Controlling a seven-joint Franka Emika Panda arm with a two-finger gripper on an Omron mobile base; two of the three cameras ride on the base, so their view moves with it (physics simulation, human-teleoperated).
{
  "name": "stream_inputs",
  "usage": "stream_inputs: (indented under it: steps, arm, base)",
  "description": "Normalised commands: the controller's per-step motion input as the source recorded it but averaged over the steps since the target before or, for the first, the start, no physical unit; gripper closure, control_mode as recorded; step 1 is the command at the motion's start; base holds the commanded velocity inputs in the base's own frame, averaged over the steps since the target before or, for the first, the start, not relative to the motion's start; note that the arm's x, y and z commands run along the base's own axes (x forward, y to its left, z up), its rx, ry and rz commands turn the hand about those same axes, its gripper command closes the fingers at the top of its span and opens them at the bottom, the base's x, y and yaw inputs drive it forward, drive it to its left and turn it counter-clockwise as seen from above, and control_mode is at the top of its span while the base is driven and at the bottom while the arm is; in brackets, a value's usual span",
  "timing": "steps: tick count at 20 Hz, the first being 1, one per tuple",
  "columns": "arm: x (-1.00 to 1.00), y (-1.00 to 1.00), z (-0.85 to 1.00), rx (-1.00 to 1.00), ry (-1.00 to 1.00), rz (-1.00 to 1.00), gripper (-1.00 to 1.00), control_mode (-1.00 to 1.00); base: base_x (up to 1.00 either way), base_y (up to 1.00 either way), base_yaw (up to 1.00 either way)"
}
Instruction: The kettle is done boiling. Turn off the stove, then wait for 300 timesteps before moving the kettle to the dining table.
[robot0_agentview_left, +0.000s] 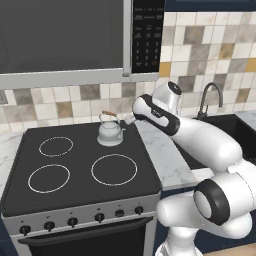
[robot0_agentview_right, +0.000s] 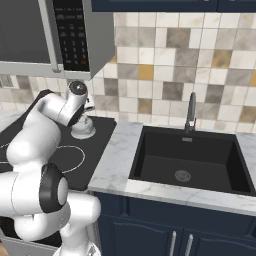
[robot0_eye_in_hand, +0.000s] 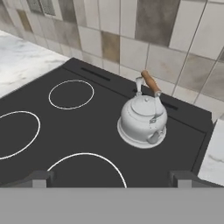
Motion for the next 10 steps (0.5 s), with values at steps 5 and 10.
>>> stream_inputs:
  steps: [5, 10]
  arm:
    - [0.19, 0.05, -0.01, 0.00, 0.00, 0.00, -1.00, -1.00]
    - [0.26, 0.03, 0.00, 0.00, 0.00, 0.00, -1.00, -1.00]
  base:
    - [0.00, 0.00, 0.00]
    - [0.00, 0.00, 0.00]
